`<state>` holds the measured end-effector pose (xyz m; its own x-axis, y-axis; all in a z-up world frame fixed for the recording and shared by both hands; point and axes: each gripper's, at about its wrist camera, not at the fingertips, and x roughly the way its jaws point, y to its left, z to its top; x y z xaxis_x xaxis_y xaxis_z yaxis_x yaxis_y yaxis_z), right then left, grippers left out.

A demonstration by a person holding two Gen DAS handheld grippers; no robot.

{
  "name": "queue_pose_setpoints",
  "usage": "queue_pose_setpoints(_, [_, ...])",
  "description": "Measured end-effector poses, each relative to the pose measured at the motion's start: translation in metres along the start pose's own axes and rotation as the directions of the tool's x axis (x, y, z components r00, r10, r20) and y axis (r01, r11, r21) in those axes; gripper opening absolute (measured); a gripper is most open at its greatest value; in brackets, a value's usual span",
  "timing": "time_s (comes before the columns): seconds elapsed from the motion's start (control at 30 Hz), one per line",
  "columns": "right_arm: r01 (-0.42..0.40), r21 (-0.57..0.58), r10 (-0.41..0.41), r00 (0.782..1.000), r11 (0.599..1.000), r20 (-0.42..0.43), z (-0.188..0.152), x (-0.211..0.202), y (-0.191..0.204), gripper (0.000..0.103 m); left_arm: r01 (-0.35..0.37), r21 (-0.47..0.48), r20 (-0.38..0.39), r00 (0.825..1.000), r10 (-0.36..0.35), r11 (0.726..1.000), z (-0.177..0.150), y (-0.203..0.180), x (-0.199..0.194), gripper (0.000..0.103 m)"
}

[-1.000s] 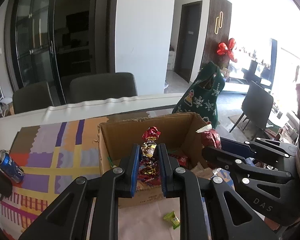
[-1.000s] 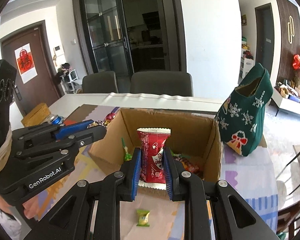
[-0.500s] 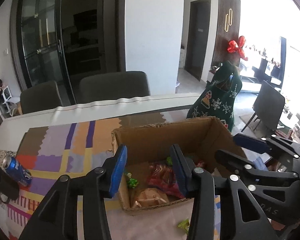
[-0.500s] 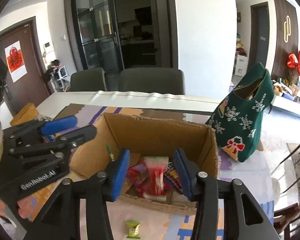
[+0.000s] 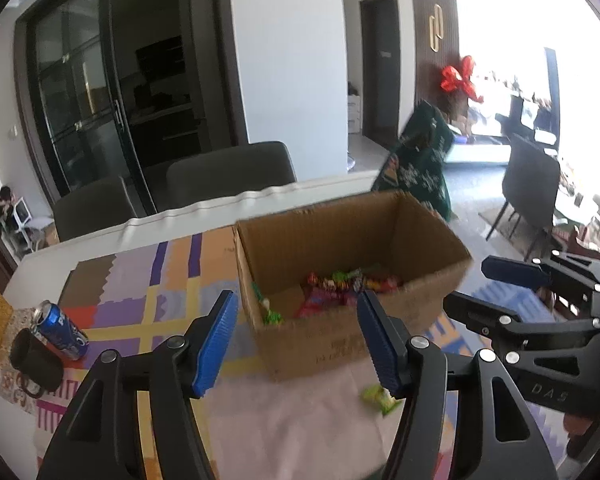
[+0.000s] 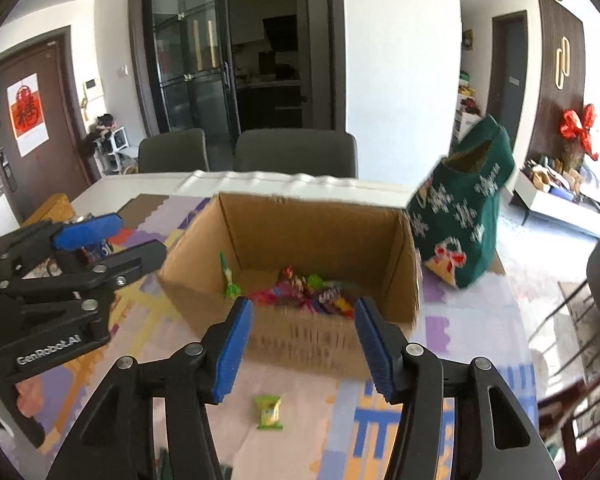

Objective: Organize snacks
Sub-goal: 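Move both tools back from the box toward the dark green pack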

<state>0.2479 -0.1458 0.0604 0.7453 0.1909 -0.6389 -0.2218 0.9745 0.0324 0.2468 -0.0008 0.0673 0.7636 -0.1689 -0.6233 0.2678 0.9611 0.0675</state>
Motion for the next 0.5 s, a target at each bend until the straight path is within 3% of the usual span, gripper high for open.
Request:
queue_pose_setpoints(0.23, [-0.019,-0.005,0.018,0.998,1.0,-0.067,-0.04,-0.014,0.009,0.055,0.032,0.084,-0.057,0.998,-0.027,0.996,-0.036,-0.017,-0.012,0.064])
queue_pose_setpoints(0.5, [-0.038,-0.002,0.037,0.984,0.999,-0.172,-0.086,-0.014,0.015,0.055,0.103,0.164,-0.169,0.983,-0.075,0.981,-0.08,-0.038,-0.011,0.064])
